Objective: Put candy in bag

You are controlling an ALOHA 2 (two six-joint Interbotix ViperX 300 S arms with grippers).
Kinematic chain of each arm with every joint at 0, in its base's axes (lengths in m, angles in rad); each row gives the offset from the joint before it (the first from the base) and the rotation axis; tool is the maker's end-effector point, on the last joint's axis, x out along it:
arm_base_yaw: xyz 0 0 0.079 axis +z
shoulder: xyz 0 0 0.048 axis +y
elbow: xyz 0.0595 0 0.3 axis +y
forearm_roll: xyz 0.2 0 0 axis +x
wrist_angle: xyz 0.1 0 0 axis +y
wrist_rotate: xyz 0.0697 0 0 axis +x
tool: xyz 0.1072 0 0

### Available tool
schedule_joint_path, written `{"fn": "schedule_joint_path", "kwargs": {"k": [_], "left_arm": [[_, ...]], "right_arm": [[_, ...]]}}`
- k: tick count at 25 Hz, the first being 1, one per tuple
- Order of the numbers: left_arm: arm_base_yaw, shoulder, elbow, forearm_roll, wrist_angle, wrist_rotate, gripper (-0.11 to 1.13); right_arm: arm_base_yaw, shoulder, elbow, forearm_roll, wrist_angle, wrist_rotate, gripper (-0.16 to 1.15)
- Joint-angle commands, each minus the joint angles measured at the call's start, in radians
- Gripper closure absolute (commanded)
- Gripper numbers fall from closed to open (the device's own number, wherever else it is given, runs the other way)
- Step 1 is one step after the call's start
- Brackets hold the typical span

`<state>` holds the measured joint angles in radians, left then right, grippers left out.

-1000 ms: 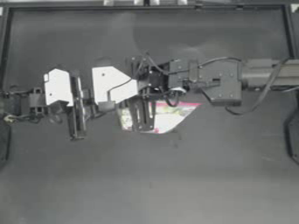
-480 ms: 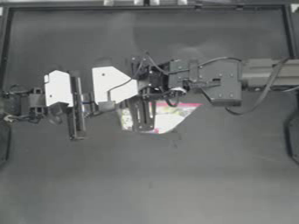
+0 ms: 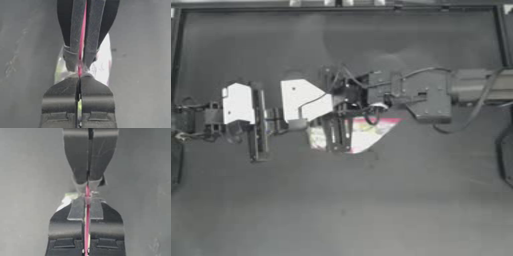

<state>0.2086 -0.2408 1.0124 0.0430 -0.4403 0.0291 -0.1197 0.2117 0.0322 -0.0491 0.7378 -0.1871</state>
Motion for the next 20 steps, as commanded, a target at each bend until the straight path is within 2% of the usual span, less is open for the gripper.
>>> {"fn": "schedule_joint_path", "kwargs": {"k": [1,9,20], "left_arm": [[0.0,-0.025,-0.009,0.003,-0.008,0.002,0.99],[0.002,-0.025,-0.009,0.003,-0.008,0.002,0.99],[0.002,-0.026,-0.002,0.003,-0.008,0.002,0.99]], "right_arm": [[-0.003,-0.044,0.014,-0.006,0.009,0.02,0.93],[-0.009,-0.086,0.08,-0.028,0.014,0.064,0.93],[-0.037,-0.14,0.175,-0.028,0.015,0.092,0.93]]}}
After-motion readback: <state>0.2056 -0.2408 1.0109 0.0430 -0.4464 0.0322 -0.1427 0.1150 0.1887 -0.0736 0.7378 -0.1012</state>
